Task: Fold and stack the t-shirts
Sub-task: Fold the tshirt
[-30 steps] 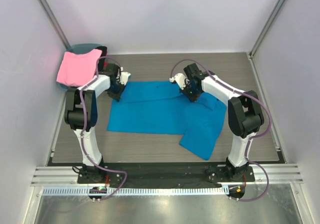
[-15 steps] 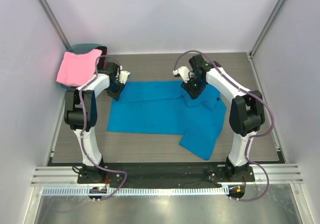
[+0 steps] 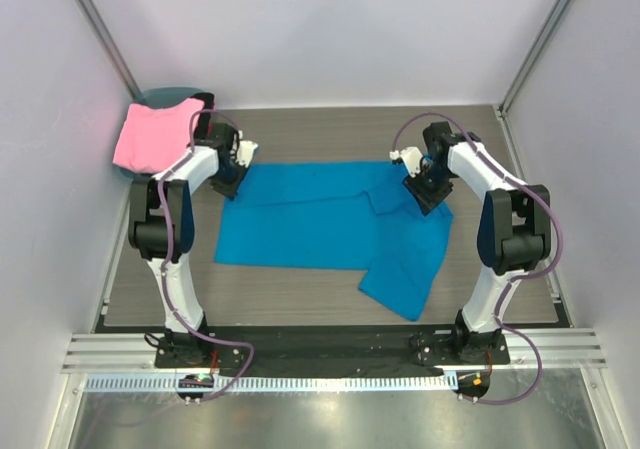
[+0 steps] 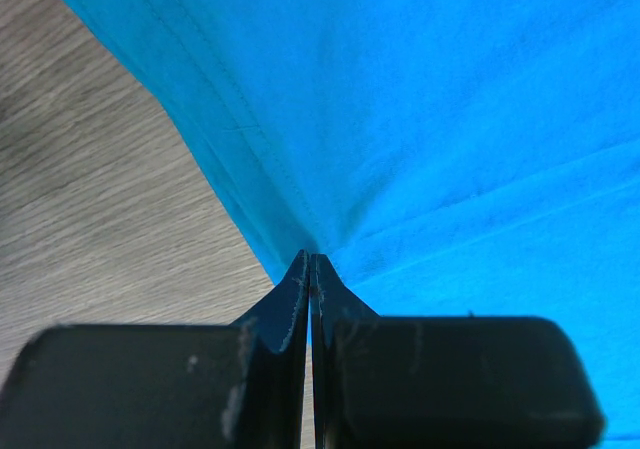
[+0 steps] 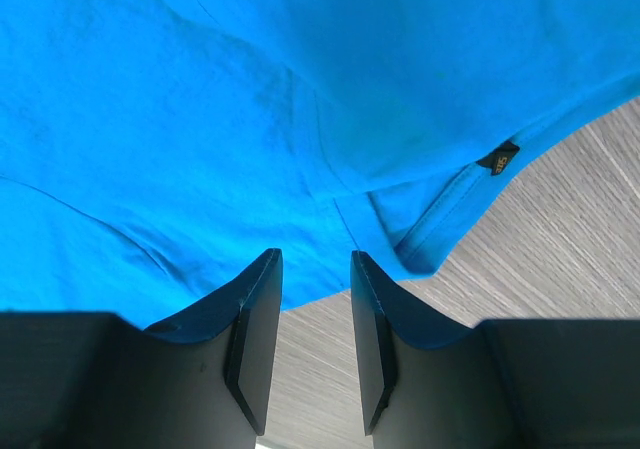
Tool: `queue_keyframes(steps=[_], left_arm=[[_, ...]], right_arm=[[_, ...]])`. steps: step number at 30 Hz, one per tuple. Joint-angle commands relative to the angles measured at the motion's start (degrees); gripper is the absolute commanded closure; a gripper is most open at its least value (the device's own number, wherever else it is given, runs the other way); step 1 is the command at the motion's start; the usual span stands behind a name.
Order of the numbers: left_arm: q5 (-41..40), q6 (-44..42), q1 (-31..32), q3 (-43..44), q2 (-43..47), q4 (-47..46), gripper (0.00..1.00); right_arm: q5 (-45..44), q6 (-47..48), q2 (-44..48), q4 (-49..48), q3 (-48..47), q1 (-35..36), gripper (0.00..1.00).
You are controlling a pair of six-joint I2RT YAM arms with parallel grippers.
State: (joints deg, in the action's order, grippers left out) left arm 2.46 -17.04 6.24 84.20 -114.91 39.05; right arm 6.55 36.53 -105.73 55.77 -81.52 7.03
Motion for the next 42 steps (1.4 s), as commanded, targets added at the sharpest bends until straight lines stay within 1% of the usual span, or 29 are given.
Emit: queue_keyframes(steps=[1, 10, 21, 27, 28, 30, 31, 34, 38, 42], left_arm=[[-0.79, -1.24, -0.35, 2.1, -0.75, 1.12, 1.0], [-1.84, -1.6, -0.35, 1.58, -0.93, 1.21, 1.0], [-1.93, -1.77, -0.35, 1.49, -1.01, 1.03, 1.0], [-1.93, -1.95, -0.35, 1.75, -1.37, 1.03, 1.0], [-3.5, -1.95, -0.35, 1.75, -1.37, 1.12, 1.0], [-3.51, -1.95, -0.35, 1.84, -1.37, 0.94, 1.0], [-3.51, -1.95, -0.35, 1.67, -1.37, 0.86, 1.0], [-3.51, -1.95, -0.35, 1.58, -1.28, 0.94, 1.0], [-3.43, -2.21, -0.35, 1.58, -1.19, 0.86, 1.0], [-3.25, -2.21, -0.35, 1.58, -1.19, 0.5, 1.0]], right_arm=[[-1.1, 1.35, 0.27, -0.4, -0.14, 0.18, 0.61], [-3.12, 0.12, -4.56, -4.7, -0.13, 0.09, 0.62], [-3.03, 0.82, -7.56, -4.88, -1.19, 0.01, 0.64], [-2.24, 0.38, -8.26, -4.44, -0.66, 0.01, 0.75], [-2.07, 0.29, -8.44, -4.44, -0.66, 0.0, 0.77], [-1.54, -0.14, -8.52, -4.18, -0.75, 0.09, 0.83], [-1.36, -0.23, -8.35, -4.0, -0.75, 0.09, 0.89], [-1.62, -0.32, -7.65, -3.39, -0.93, 0.09, 0.99], [-2.5, 0.9, -2.92, -1.98, -1.01, 0.09, 0.99], [-2.68, 2.22, 0.08, 1.71, -0.84, 0.01, 0.99]])
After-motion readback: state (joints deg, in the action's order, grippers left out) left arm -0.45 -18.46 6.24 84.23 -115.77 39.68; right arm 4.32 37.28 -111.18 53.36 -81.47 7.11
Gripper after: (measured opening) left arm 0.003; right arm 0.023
